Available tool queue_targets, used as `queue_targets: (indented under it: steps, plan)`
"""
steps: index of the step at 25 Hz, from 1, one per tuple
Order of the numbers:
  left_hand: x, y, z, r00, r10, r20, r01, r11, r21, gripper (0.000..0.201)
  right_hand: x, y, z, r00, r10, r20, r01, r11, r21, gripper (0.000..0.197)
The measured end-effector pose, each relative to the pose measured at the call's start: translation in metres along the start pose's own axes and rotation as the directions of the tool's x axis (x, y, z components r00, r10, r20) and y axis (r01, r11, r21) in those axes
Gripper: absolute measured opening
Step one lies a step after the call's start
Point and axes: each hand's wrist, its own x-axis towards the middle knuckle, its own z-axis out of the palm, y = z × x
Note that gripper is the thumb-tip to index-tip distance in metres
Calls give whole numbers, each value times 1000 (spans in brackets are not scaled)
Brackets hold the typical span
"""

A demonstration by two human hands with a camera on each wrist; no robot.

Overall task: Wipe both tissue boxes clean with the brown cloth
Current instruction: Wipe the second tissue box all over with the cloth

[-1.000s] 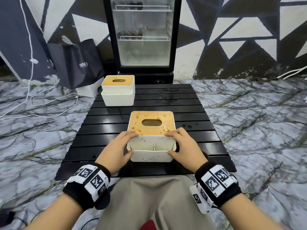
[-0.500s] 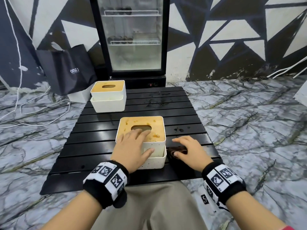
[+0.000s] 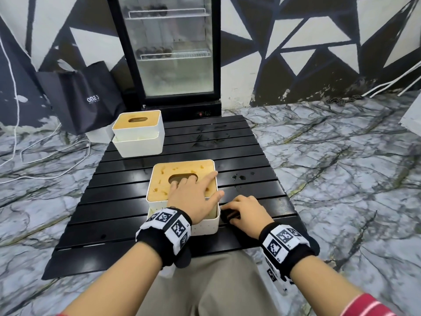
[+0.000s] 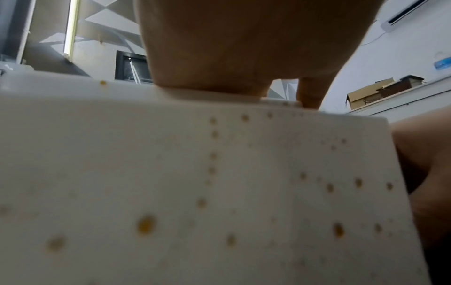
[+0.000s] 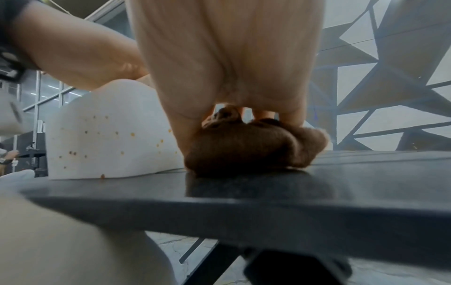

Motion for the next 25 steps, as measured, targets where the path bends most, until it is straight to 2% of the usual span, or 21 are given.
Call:
queue_targets:
  steps: [5,8,11,12,14,16,19,22,25]
  plan:
    - [3,1,1,1000,-19,8,19,998,-59,55,0,-3,4,999,-27,-23,28,1000,9,40]
    - [-1,-5,-5,999,-29,-43,23,991,-129,54,-3,-1,-2,998,-31,-54,39,987,153,37]
    - [-6,-14,-20,995,-13,-101,-17,957,-290,65,-10,-3,-13,984,21,-176,42,937,347,35]
    - [-8,-18,-25,992,-2,-123,-43,931,-364,71,-11,-6,-19,969,53,-241,52,911,409,36]
    - [-10,-25,-31,981,-8,-193,-98,840,-534,70,-12,-12,-31,929,110,-354,97,850,518,35]
    - [-15,-30,-35,968,-39,-248,-144,723,-676,72,-13,-22,-43,904,128,-407,164,777,608,35]
    - [-22,-34,-34,958,-87,-273,-171,591,-788,80,-13,-39,-46,889,86,-450,269,698,664,35]
    - [-27,-36,-32,959,-99,-266,-174,535,-827,84,-15,-51,-38,882,60,-468,302,690,658,35]
    - [-30,-40,-34,963,-96,-254,-162,550,-820,91,-14,-57,-29,851,51,-523,337,710,618,37]
